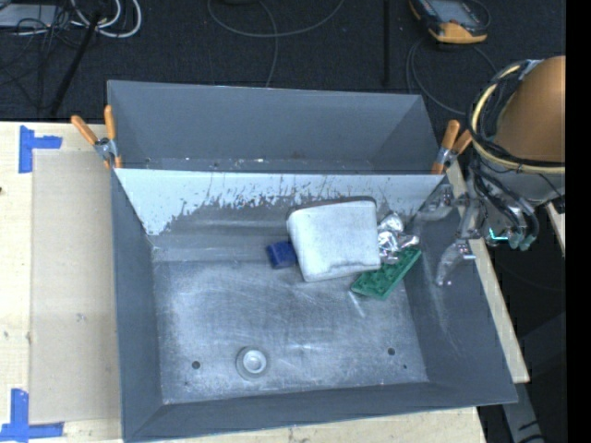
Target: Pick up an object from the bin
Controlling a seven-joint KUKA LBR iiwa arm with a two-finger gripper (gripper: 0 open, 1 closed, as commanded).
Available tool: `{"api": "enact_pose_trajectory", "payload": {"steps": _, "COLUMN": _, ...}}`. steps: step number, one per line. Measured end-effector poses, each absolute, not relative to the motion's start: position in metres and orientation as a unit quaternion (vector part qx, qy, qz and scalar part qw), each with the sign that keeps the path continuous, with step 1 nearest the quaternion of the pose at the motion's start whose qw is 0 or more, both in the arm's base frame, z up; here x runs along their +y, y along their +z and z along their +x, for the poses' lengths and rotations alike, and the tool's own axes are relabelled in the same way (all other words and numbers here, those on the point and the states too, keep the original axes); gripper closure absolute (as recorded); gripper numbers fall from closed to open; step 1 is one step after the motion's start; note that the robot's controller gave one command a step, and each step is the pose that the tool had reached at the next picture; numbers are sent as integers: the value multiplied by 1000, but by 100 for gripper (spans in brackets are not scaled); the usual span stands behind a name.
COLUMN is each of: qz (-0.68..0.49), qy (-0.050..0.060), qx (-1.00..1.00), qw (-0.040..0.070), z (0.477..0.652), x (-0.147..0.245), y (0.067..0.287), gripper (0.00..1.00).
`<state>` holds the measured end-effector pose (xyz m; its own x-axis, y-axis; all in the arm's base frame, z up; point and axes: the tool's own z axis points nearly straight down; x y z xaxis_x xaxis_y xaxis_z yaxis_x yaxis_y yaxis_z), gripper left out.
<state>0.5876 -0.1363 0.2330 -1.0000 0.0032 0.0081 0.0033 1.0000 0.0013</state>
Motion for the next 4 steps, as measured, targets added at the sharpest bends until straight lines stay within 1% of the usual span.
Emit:
{"api": "enact_pose_trajectory", "payload": {"steps": 1, "qz": 3, "qy": -2, "qx": -1000, "qw": -6, "z": 576, "x": -138, "y": 91, "gripper": 0}}
{"api": "enact_pose_trajectory", "payload": {"steps": 2, "qz": 7, "qy": -2, "qx": -1000, "qw": -8, "z": 578, "x": -136, "y": 93, "gripper": 100}}
{"api": "enact_pose_trajectory", "payload": {"steps": 3, "qz": 5, "qy": 0, "qx": -1000, "qw": -4, "z": 611, "x": -107, "y": 186, "gripper": 100}}
{"api": "enact_pose_trajectory", "payload": {"steps": 4, "qz": 17, "qy": -4, "qx": -1000, "qw": 0, "z": 596, "x": -144, "y": 170, "gripper": 100}}
